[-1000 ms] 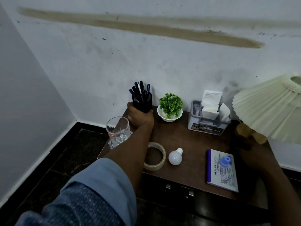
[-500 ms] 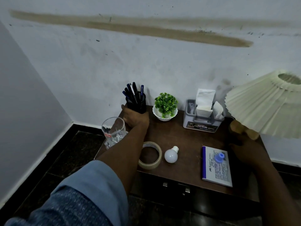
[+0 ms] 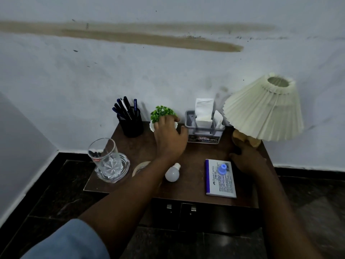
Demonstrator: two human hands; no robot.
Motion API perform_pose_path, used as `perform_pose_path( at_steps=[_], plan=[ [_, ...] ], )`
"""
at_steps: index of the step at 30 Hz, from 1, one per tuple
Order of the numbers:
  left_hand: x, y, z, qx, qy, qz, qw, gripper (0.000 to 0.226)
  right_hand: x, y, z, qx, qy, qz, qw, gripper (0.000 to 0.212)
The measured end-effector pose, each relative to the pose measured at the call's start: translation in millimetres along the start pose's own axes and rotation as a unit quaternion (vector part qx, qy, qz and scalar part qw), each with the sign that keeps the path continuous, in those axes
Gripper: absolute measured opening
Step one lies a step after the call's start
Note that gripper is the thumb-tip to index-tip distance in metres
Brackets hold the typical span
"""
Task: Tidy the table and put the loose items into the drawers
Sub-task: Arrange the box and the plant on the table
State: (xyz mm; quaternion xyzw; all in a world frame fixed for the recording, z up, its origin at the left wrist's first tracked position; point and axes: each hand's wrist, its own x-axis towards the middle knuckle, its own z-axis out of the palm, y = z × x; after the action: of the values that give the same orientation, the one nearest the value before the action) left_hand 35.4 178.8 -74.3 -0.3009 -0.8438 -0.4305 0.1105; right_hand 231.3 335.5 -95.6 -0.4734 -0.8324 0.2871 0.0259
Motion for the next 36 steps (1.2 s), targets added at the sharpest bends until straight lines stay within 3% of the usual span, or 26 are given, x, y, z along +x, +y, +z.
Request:
perform_pose_path(
  at_steps=[4, 10, 18, 31, 33, 36],
  plan=[
    [-6, -35, 3, 0.235, -0.039, 0.130, 0.962, 0.024, 10, -2, 7, -0.006, -0.022, 0.001, 1.000, 0.081],
    [-5, -47, 3, 0.324, -0.083, 0.195, 0.922, 0.034, 17, 4, 14, -0.054, -0.017, -0.003, 0.998, 0.079],
    [10, -45, -6, 0.318, -0.122, 0.170, 0.925, 0.024, 18, 7, 14, -0.059, -0.023, -0.006, 0.998, 0.081],
    [11, -47, -8, 0.319, -0.111, 0.164, 0.927, 0.019, 16, 6, 14, -0.065, -0.015, 0.005, 0.998, 0.078],
    [9, -39, -11, 0.288, -0.091, 0.195, 0.933, 0.012, 13, 2, 15, -0.058, 0.022, 0.011, 0.998, 0.064],
    [3, -28, -5, 0.148, -0.074, 0.280, 0.946, 0.012, 4, -8, 14, -0.017, 0.172, 0.001, 0.985, 0.025]
  ],
)
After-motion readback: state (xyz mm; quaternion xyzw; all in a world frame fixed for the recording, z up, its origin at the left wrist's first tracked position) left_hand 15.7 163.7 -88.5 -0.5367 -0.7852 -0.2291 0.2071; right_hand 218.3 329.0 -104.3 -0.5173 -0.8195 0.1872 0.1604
